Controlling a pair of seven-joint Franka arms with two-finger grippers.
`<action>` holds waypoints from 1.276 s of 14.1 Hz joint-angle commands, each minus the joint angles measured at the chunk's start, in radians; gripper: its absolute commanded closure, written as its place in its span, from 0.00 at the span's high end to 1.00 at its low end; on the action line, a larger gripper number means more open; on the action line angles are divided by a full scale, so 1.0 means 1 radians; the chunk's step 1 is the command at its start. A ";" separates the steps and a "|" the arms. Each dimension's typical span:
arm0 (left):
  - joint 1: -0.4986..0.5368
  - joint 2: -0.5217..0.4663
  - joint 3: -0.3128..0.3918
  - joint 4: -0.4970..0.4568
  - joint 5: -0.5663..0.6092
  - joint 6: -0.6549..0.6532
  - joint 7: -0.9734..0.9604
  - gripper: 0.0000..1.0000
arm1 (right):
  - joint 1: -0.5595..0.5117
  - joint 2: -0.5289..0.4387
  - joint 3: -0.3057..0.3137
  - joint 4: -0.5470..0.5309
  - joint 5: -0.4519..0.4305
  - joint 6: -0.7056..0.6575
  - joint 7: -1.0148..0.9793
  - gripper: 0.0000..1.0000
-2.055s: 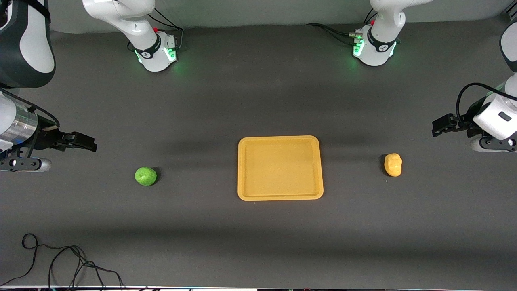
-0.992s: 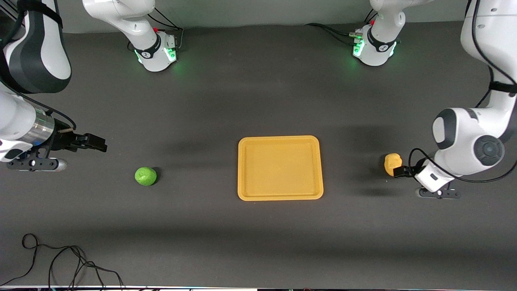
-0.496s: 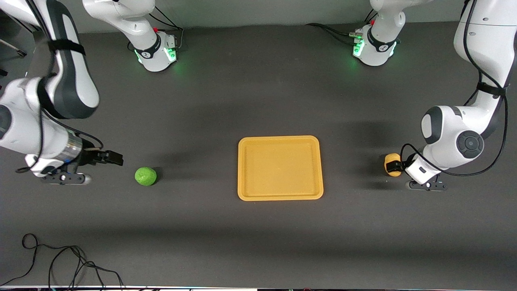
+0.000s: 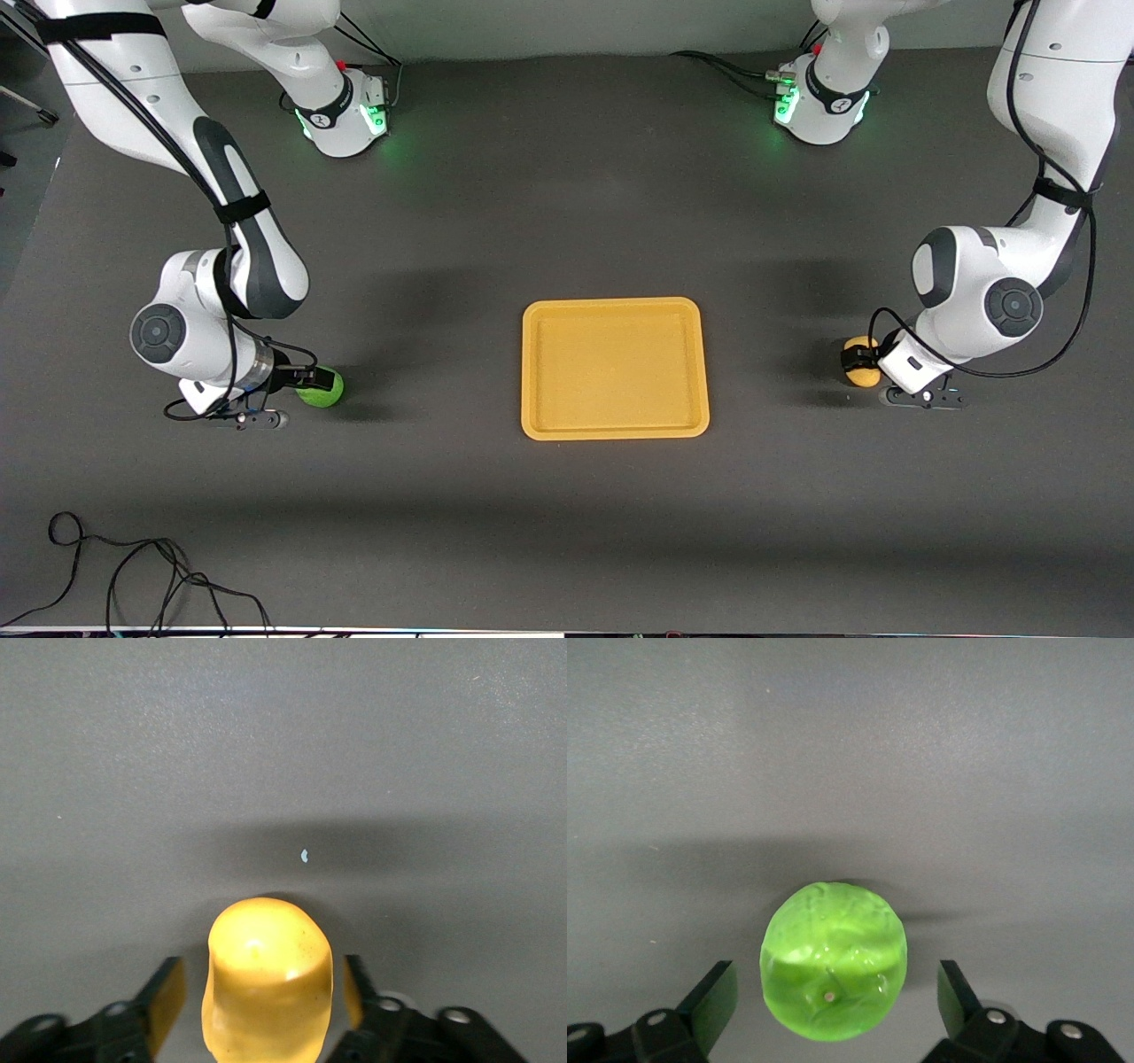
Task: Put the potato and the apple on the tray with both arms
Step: 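Close the right gripper on the apple while the left gripper lifts the potato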
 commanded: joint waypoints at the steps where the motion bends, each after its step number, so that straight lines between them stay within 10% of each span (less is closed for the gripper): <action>1: -0.009 -0.059 0.002 -0.044 0.018 0.011 -0.024 0.38 | 0.012 -0.003 -0.003 -0.010 0.023 0.003 0.025 1.00; 6: -0.049 -0.154 -0.012 -0.006 0.016 -0.157 -0.082 0.18 | 0.012 0.048 -0.001 -0.008 0.023 0.010 0.025 0.83; 10: -0.147 -0.210 -0.067 0.123 -0.002 -0.390 -0.246 0.20 | 0.012 0.040 -0.001 -0.001 0.023 0.001 0.025 0.34; 18: -0.389 -0.087 -0.143 0.186 0.012 -0.246 -0.573 0.21 | 0.023 0.030 0.003 0.082 0.021 -0.131 0.023 0.28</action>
